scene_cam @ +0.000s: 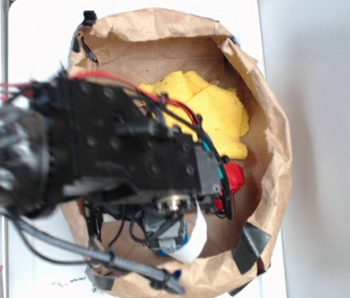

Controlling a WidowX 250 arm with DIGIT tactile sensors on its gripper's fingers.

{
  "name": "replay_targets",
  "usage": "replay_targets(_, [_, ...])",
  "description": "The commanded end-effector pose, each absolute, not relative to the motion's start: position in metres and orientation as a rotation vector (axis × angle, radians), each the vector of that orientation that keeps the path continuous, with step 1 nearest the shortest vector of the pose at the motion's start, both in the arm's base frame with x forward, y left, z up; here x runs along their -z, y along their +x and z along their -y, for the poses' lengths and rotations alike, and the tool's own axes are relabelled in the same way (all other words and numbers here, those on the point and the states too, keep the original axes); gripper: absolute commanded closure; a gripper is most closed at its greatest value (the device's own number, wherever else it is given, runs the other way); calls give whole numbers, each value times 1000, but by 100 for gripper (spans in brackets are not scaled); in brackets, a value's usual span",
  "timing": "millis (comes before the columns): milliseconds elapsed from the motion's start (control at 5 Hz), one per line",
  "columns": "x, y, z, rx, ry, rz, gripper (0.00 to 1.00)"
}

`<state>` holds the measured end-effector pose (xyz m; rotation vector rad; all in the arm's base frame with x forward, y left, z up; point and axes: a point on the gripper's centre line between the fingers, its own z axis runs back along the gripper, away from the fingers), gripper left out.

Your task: Grab the blue bottle.

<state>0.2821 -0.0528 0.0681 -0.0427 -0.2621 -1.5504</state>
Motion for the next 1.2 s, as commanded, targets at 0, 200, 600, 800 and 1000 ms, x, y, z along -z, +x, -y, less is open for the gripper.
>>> replay_targets(0, [-55, 281, 68, 1643, 5, 277, 0])
replay_targets(200, [-44, 281, 72, 1625, 19, 213, 100])
replay_targets(600, [-106, 293, 39, 1293, -52, 234, 100])
replay_targets(800, [-154, 305, 8, 1043, -78, 109, 100])
replay_targets(1000, [-172, 311, -11, 795, -59, -18, 100])
